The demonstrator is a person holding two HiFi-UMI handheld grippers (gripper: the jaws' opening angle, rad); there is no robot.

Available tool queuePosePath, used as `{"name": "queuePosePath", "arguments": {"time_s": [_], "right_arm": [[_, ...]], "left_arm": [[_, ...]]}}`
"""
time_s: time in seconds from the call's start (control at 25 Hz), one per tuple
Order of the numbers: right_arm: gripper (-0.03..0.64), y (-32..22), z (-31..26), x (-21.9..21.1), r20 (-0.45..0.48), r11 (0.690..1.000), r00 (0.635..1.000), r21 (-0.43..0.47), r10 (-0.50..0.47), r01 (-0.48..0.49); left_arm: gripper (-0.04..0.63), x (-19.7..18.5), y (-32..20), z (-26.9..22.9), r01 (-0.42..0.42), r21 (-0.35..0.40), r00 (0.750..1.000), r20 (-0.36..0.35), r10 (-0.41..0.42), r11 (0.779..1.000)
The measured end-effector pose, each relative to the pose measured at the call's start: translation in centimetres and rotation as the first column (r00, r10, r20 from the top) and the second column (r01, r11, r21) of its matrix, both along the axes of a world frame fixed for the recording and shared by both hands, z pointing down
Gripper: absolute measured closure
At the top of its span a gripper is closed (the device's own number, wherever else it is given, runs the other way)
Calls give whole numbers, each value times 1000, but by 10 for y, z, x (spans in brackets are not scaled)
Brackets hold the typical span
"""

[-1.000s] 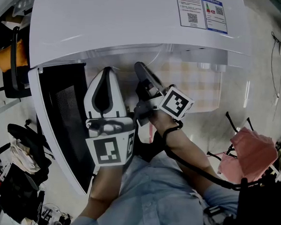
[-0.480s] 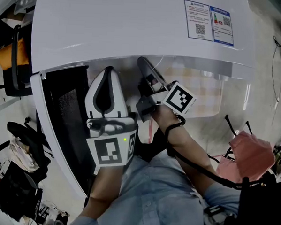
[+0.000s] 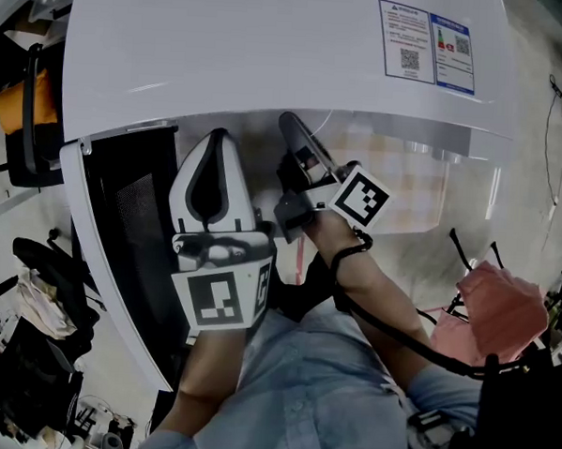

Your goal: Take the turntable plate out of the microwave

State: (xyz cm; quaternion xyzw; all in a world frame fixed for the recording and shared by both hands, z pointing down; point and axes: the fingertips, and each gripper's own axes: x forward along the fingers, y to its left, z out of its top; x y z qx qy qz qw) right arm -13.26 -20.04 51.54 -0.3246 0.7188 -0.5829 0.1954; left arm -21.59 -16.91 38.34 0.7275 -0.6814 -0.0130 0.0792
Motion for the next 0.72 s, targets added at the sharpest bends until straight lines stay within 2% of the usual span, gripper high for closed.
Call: {"name": "queuePosePath", "arguments": {"time_s": [0.32,0.6,0.72], "right_arm": [[563,25,3,3,16,999,1000,-32,-5,5],[561,32,3,7,11,1000,1000,-20,-22,22],[531,26,5,9,20,1000,1000,-23,-18,18]], "left_arm": [[588,11,11,-3,-16,-2,1000,5,16,1000],[588,17,15,-4,-19,-6,1000,7,19,1000],[588,16,13,-3,-18,-6,1000,6,18,1000]]}}
